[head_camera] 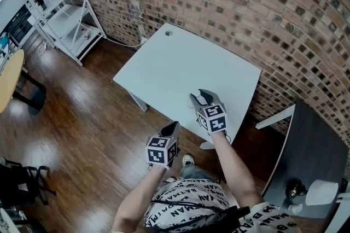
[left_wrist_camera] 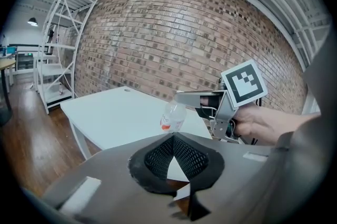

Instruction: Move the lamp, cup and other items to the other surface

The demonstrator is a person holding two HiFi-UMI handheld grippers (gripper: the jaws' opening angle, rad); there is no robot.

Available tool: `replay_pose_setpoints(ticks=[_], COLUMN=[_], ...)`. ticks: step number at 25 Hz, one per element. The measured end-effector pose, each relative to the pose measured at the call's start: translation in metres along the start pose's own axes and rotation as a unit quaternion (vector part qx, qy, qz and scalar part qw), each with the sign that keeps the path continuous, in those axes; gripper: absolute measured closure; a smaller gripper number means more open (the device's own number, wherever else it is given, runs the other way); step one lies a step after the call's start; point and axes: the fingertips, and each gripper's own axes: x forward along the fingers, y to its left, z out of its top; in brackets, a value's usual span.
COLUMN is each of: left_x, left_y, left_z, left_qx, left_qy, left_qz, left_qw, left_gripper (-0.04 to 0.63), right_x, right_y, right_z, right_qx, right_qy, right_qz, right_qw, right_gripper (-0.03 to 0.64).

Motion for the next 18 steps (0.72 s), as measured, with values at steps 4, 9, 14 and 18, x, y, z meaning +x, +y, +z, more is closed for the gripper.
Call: replay_pose_setpoints(ticks=[4,9,14,18], left_x=[0.000,0.000,0.000,-0.004], left_y=[-0.001,-0.005,-0.008,-0.007], left_z=[0.002,-0.001,-0.001,0.000], left_qx=[0.000,-0.004,-0.003,-0.002], left_qy=[-0.002,-0.003,-0.003,-0.008], left_qz=[0.002,-0.001,-0.004,-0.003], left_qw=[1.0000,1.0000,1.0000,1.0000], left_gripper=[0.595,0.595,0.595,0.595], right_x=[0.002,0.000,-0.002,-0.009], right_y=[-0.003,-0.002,-0.007,-0.007], right_z=[-0.003,-0.006,-0.005,0.006], right_qx=[-0.006,-0.003,0.002,0.007], right_qy=[0.004,0.005,0.006,-0.010], right_qz=[-0.005,-0.002,-0.009,-0.016], right_qw=[1.000,1.000,1.000,1.000], right_gripper=[0.449,0.439,0.390,0.356])
